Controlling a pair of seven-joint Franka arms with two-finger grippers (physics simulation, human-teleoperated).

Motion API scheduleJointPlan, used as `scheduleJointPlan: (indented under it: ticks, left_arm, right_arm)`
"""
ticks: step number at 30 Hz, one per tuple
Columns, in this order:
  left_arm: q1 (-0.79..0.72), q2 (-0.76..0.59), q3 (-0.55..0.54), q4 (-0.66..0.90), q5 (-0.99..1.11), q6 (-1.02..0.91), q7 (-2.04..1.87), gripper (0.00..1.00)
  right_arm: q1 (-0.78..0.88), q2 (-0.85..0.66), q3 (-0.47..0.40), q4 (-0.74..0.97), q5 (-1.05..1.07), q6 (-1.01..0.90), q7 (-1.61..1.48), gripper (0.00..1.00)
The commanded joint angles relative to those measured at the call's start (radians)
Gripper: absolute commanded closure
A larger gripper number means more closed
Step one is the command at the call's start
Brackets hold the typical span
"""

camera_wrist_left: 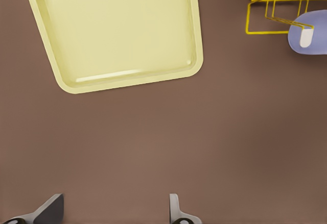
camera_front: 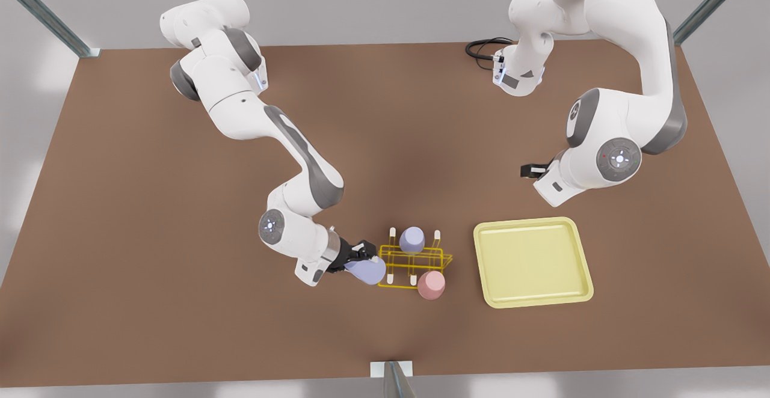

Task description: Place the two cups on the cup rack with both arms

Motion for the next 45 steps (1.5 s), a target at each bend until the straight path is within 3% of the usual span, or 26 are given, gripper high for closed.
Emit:
scheduleJointPlan:
  ticks: [1, 17, 19, 32, 33, 35, 36, 38, 40, 45]
  left_arm:
    - [0.0, -0.001, 0.0, 0.001, 0.001, -0.003, 0.019, 0.0]
    - [-0.003, -0.001, 0.0, 0.015, -0.001, -0.006, 0.016, 0.0]
    - [-0.003, -0.001, 0.0, 0.013, -0.001, -0.006, 0.016, 0.0]
    - [-0.009, -0.005, -0.01, 0.018, 0.002, -0.041, 0.013, 0.0]
    - [-0.009, -0.005, -0.01, 0.018, 0.001, -0.043, 0.013, 0.0]
    - [-0.009, -0.005, -0.01, 0.018, 0.001, -0.043, 0.015, 0.0]
    - [-0.009, -0.005, -0.01, 0.018, 0.001, -0.043, 0.015, 0.0]
    - [-0.009, -0.005, -0.01, 0.018, 0.002, -0.043, 0.016, 0.0]
    - [-0.009, -0.005, -0.01, 0.027, 0.001, -0.043, 0.016, 0.0]
    - [-0.008, -0.005, -0.01, 0.045, 0.001, -0.046, 0.021, 0.0]
  right_arm:
    - [0.001, 0.002, 0.001, 0.009, 0.018, -0.005, -0.002, 0.13]
    - [0.054, 0.074, 0.001, 0.081, 0.043, 0.047, -0.002, 0.13]
    - [0.054, 0.074, 0.001, 0.08, 0.044, 0.05, -0.002, 0.0]
    - [0.044, 0.044, -0.003, 0.078, 0.115, 0.047, -0.013, 0.0]
    - [0.046, -0.01, -0.072, 0.046, 0.104, -0.048, -0.005, 0.0]
    - [0.195, -0.088, -0.491, 0.031, 0.029, -0.503, -0.007, 0.0]
    - [0.23, -0.104, -0.568, 0.032, -0.086, -0.585, -0.019, 0.0]
    - [0.218, -0.156, -0.588, 0.031, -0.175, -0.658, -0.034, 0.0]
    - [0.218, -0.266, -0.678, 0.031, -0.207, -0.76, -0.034, 0.0]
    - [0.201, -0.539, -0.684, 0.028, -0.352, -1.164, -0.05, 0.0]
